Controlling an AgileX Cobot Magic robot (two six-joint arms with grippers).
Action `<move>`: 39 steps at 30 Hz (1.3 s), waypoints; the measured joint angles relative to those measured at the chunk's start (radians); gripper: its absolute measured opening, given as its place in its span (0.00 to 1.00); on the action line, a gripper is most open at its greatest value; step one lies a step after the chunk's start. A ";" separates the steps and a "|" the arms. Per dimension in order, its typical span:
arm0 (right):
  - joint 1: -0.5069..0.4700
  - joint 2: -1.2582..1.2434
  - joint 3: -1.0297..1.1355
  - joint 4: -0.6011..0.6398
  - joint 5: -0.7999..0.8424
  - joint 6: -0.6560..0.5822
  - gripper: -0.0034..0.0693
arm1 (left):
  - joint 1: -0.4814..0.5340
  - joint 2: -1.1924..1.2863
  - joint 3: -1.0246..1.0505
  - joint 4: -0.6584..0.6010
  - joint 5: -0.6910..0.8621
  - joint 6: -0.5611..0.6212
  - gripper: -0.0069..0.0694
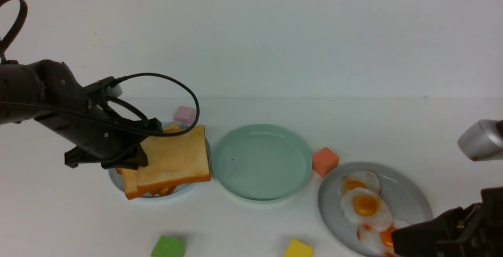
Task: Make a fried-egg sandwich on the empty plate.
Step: Use the left arm to grab a slice of bread, then use the left arm to put a slice of bread into the empty plate in the middle
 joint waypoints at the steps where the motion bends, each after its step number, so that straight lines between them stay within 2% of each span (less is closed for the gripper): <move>1: 0.000 0.000 0.000 0.000 0.000 0.000 0.38 | 0.000 0.000 0.000 0.001 0.000 0.000 0.27; 6: 0.000 0.000 0.000 0.001 0.001 0.000 0.38 | 0.000 0.007 0.000 0.003 0.000 -0.002 0.39; 10: 0.000 0.000 0.000 0.003 0.001 0.000 0.38 | 0.000 0.026 -0.006 -0.007 -0.001 -0.003 0.42; 15: 0.000 0.000 0.000 0.003 0.005 0.000 0.38 | 0.000 0.040 -0.010 -0.038 -0.007 0.011 0.34; 18: 0.000 0.000 0.000 0.003 0.019 0.000 0.38 | 0.000 0.040 -0.012 -0.052 -0.007 0.017 0.16; 20: 0.000 0.000 0.000 0.003 0.024 0.000 0.38 | 0.000 0.040 -0.012 -0.054 -0.007 0.019 0.09; 25: 0.000 0.000 0.000 0.007 0.039 0.000 0.38 | 0.000 0.030 -0.012 -0.060 -0.006 0.023 0.09; 32: 0.000 0.000 0.000 0.023 0.046 0.000 0.38 | 0.000 -0.024 -0.006 -0.085 0.006 0.093 0.08; 36: 0.000 0.000 0.000 0.031 0.046 0.000 0.38 | -0.018 -0.049 -0.006 -0.174 0.001 0.200 0.08; 39: 0.000 0.000 0.000 0.031 0.045 0.000 0.38 | -0.066 -0.050 -0.006 -0.317 -0.008 0.360 0.08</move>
